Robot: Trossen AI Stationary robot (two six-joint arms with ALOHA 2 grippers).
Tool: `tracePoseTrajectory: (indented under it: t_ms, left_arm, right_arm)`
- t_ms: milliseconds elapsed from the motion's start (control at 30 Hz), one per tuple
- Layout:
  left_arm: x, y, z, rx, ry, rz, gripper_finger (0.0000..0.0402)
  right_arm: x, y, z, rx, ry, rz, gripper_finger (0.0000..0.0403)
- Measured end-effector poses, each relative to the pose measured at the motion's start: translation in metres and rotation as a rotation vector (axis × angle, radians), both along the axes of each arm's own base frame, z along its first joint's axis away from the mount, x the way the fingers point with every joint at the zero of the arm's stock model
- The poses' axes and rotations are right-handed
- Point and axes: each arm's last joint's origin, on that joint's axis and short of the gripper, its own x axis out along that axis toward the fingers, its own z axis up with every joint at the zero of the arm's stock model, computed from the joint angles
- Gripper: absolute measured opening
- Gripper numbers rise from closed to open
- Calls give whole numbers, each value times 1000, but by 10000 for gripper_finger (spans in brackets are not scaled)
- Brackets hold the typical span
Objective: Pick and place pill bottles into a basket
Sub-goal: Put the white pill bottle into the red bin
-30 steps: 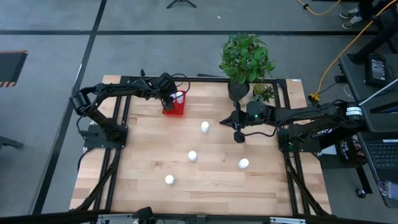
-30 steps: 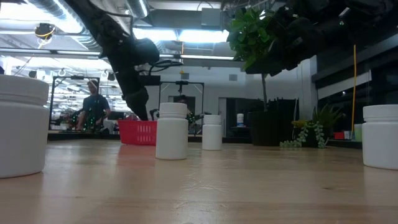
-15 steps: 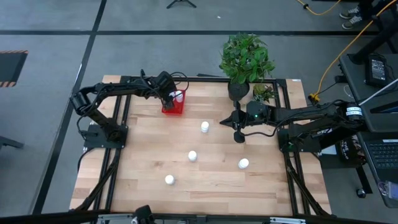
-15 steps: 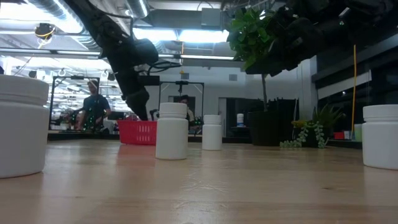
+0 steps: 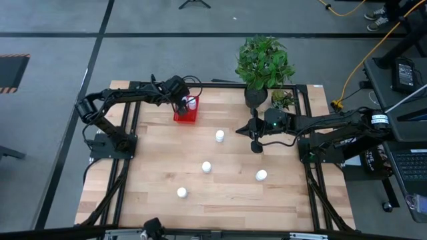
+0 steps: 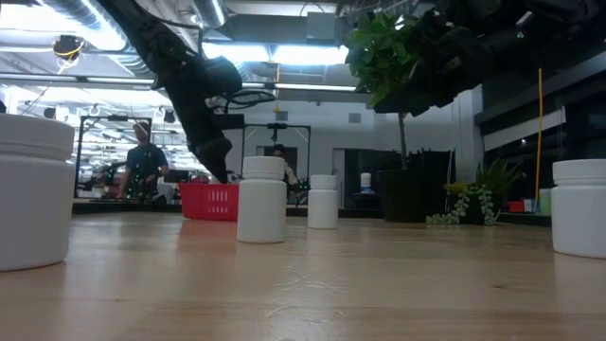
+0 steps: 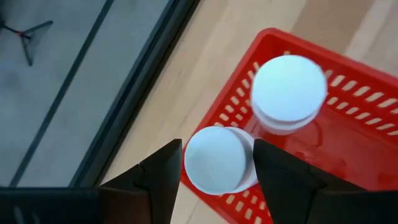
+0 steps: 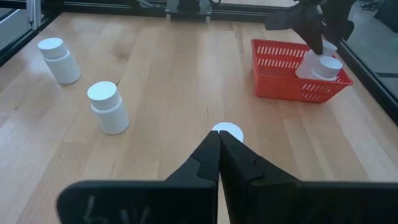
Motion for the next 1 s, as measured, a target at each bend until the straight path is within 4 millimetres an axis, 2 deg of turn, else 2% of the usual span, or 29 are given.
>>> tracePoseTrajectory:
  t_ms: [567, 1000]
  left_arm:
    - [1, 0, 1, 4, -13, -9, 194]
    - [8, 2, 6, 14, -112, -51, 194]
  right_arm:
    - [0, 0, 0, 0, 0, 0, 10]
    - [0, 0, 0, 0, 0, 0, 10]
